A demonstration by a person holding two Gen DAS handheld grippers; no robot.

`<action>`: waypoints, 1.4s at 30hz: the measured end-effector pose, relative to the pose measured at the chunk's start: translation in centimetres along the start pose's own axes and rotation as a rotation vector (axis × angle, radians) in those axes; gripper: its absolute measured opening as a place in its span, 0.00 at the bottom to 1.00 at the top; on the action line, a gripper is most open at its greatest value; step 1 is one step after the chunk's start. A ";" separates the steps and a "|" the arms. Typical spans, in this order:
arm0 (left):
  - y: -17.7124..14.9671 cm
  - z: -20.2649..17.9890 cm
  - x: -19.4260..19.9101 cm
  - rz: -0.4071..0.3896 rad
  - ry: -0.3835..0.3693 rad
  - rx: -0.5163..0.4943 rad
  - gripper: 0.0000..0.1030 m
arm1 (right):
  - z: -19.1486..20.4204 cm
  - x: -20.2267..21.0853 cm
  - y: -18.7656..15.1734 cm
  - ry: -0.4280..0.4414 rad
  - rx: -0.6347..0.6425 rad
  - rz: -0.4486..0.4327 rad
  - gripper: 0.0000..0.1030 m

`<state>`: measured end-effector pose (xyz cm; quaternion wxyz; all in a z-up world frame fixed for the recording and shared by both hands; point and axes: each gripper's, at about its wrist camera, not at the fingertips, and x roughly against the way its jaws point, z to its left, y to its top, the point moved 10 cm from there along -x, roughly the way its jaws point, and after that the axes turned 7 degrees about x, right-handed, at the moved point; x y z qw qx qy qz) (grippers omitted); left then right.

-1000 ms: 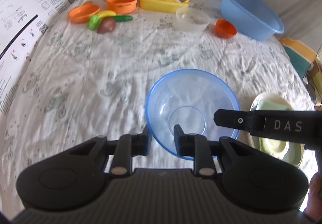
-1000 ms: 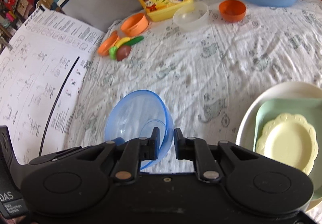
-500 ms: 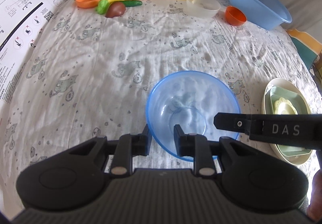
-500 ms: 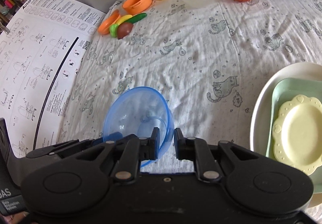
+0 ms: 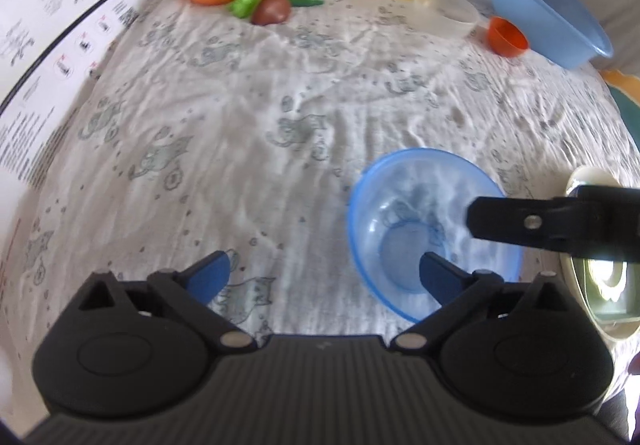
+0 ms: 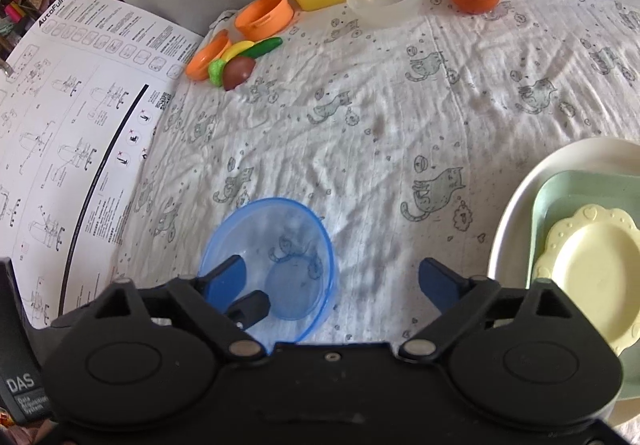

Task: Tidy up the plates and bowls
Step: 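Open both grippers to release the blue bowl, then move both grippers to the clear plastic bowl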

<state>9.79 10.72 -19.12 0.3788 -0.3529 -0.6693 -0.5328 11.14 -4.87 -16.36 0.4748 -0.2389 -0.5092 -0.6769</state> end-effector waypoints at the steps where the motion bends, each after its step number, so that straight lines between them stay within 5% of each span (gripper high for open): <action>1: 0.1 0.2 -0.1 0.003 -0.002 0.014 1.00 | -0.1 0.0 0.1 0.002 -0.003 -0.003 0.97; 21: 3.9 -1.6 0.4 -0.009 -0.018 -0.001 1.00 | -3.7 1.1 3.0 -0.021 -0.082 -0.070 1.00; 33: 13.3 -5.1 -1.2 -0.069 0.044 -0.074 1.00 | -8.4 1.9 10.7 -0.056 -0.147 -0.153 1.00; 42: 19.8 -9.8 -4.3 -0.103 0.017 -0.078 1.00 | -11.3 -0.2 17.8 -0.070 -0.153 -0.186 1.00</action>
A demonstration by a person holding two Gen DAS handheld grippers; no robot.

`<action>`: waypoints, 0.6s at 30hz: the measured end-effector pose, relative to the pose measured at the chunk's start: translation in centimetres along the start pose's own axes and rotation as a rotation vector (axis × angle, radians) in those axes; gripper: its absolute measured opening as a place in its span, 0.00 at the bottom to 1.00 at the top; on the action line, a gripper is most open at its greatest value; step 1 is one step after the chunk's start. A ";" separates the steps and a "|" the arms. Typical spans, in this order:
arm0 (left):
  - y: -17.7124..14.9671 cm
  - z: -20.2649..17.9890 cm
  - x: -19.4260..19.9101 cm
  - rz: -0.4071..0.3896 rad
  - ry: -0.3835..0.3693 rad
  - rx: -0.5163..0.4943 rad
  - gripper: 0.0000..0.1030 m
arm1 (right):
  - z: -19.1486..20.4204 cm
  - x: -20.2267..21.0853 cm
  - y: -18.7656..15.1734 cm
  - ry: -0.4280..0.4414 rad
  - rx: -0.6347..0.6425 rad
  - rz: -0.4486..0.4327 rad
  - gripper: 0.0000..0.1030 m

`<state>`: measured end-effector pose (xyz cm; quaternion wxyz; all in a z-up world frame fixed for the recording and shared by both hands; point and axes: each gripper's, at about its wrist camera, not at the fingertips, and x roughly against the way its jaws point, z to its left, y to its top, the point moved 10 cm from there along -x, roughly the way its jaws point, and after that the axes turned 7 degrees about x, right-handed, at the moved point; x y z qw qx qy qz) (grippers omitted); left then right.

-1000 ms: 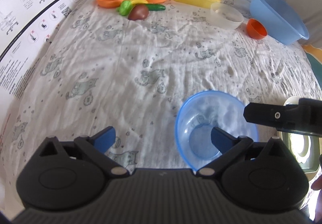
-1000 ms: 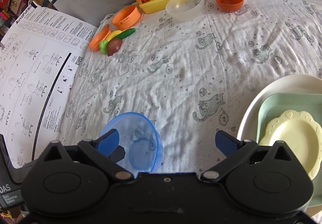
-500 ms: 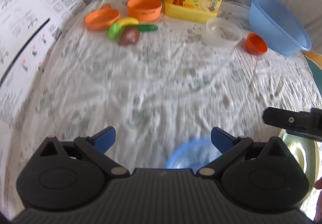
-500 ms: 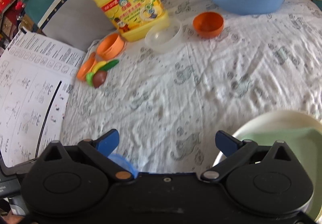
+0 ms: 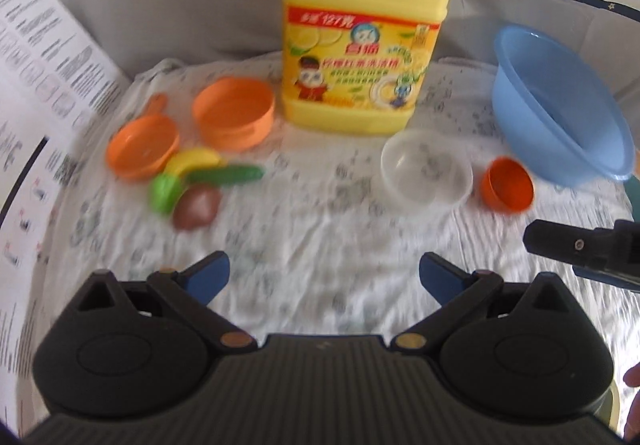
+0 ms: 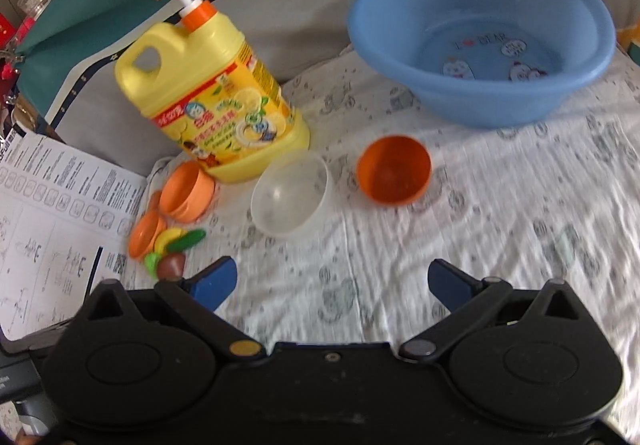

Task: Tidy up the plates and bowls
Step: 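Move both grippers to the clear plastic bowl, then close both grippers on the rim of the clear plastic bowl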

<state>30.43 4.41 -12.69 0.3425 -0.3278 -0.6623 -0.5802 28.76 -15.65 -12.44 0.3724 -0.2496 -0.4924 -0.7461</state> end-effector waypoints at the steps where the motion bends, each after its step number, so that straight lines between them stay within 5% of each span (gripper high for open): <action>1: 0.6 -0.4 -0.5 -0.004 0.004 -0.004 1.00 | 0.0 -0.4 0.6 -0.005 0.008 -0.005 1.00; 5: 2.3 -1.5 -3.1 0.009 0.004 -0.008 1.00 | 0.3 -2.4 3.1 -0.030 0.052 -0.019 0.95; 12: 3.9 -1.8 -7.5 0.060 0.026 0.005 0.98 | 0.4 -7.1 5.3 -0.014 0.062 0.002 0.66; 18: 4.6 -2.8 -9.6 0.086 -0.029 0.039 0.82 | 0.6 -10.7 6.0 -0.015 0.075 0.021 0.36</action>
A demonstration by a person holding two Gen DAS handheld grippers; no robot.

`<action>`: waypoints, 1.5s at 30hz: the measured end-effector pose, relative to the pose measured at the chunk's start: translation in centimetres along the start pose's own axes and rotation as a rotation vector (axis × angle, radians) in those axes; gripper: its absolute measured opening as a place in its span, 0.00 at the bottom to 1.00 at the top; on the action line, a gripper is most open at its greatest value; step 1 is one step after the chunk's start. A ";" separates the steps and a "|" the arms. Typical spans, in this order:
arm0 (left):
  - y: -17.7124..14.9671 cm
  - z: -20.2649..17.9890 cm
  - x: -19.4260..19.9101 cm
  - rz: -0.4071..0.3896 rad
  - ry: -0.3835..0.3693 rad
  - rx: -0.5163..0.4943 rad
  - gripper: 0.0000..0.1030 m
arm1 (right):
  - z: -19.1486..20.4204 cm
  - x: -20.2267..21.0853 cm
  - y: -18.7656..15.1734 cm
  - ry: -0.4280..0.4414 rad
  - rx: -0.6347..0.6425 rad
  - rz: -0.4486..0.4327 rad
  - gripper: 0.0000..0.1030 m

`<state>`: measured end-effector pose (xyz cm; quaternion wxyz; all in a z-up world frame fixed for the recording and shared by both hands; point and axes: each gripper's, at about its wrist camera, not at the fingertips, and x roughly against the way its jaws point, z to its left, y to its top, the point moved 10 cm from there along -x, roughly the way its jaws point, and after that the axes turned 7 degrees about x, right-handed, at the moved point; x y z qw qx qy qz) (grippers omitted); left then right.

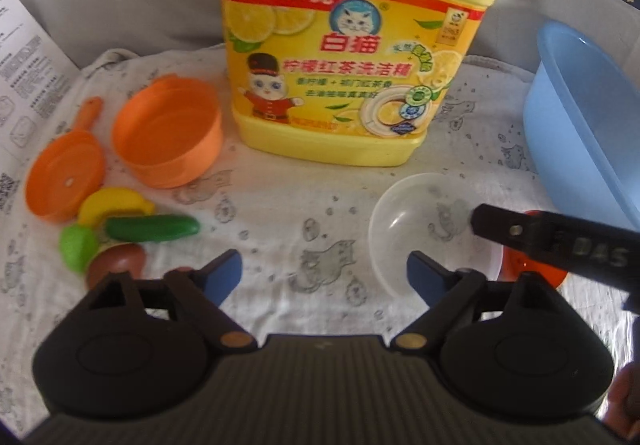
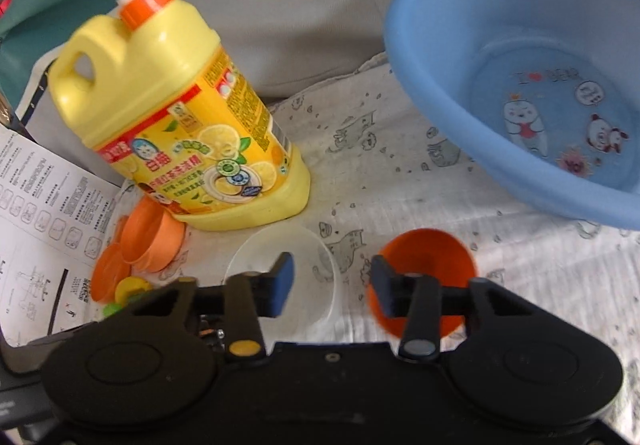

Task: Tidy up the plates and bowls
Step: 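Close both grippers on the rim of the clear plastic bowl, then carry the clear bowl with both grippers and lower it into the blue bowl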

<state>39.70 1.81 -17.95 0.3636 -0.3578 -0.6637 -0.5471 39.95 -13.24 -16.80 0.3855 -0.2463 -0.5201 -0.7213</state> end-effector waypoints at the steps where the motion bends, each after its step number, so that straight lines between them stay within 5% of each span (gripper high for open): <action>1: 0.0 -0.3 -0.3 0.006 -0.011 -0.006 0.74 | 0.1 -0.4 0.0 0.001 0.003 0.003 0.30; 5: -0.7 -1.3 -1.3 0.033 -0.050 -0.024 0.40 | 0.3 -1.5 -0.6 0.008 0.015 0.010 0.17; 11: -1.6 -1.8 -1.6 0.030 -0.073 -0.050 0.13 | 1.2 -1.4 -1.4 0.016 0.030 0.006 0.12; 34: -5.0 -2.3 7.1 -0.048 -0.055 -0.126 0.13 | 3.3 6.8 -4.8 0.042 0.008 -0.021 0.12; 45: -11.0 -0.9 14.0 -0.066 -0.089 -0.155 0.16 | 5.1 12.8 -11.2 0.101 -0.021 0.002 0.12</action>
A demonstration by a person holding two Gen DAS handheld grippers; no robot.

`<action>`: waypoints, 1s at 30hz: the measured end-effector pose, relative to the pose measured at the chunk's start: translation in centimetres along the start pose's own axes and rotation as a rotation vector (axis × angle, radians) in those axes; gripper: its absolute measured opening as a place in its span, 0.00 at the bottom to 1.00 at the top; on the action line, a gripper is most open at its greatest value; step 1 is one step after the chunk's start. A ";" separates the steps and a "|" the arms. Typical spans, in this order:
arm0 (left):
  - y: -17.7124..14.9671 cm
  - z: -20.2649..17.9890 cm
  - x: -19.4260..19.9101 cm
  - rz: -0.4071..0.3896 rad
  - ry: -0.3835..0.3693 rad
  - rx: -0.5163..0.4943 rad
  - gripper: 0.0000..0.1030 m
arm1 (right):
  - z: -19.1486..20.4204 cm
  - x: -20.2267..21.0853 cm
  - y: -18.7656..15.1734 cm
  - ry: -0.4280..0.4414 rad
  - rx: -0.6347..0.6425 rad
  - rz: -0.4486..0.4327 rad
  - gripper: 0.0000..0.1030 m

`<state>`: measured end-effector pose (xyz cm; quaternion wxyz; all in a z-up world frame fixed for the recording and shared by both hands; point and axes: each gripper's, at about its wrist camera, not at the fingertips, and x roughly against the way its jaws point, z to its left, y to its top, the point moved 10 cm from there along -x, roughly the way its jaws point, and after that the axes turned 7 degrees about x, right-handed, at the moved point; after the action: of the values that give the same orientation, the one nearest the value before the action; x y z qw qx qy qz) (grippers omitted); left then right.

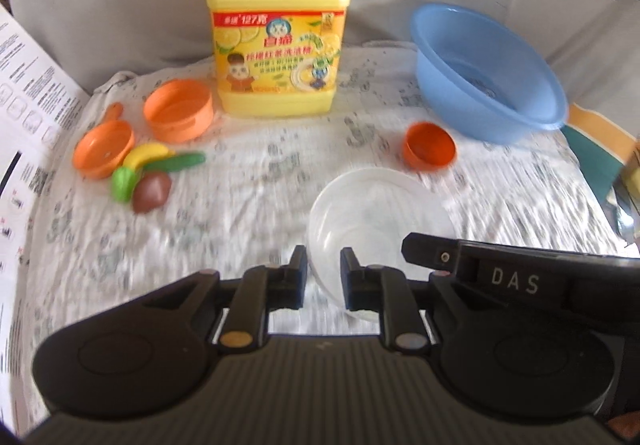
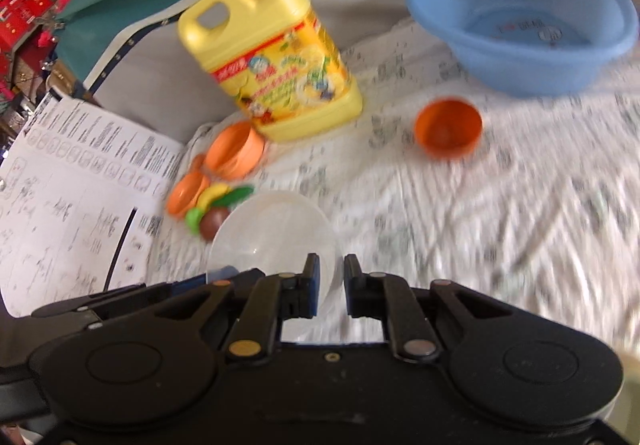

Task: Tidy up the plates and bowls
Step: 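Carry the clear bowl with both grippers and lower it into the blue bowl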

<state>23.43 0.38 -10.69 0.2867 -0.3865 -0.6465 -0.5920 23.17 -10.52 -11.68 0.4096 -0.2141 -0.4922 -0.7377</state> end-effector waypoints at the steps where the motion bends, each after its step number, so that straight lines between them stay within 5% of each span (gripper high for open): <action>1: -0.9 0.1 0.5 0.003 -0.004 -0.003 0.16 | 0.1 0.3 -0.8 0.002 -0.004 0.008 0.12; 12: -8.6 2.5 4.5 0.047 -0.024 0.032 0.18 | 2.5 4.0 -7.3 0.042 0.015 0.053 0.12; 30: -13.3 5.3 5.5 0.060 0.015 0.058 0.23 | 5.6 3.1 -11.5 0.044 0.083 0.137 0.13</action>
<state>9.76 6.48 -14.05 0.3202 -0.3926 -0.6493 -0.5673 11.52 -4.65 -13.42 0.4785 -0.2139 -0.4973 -0.6914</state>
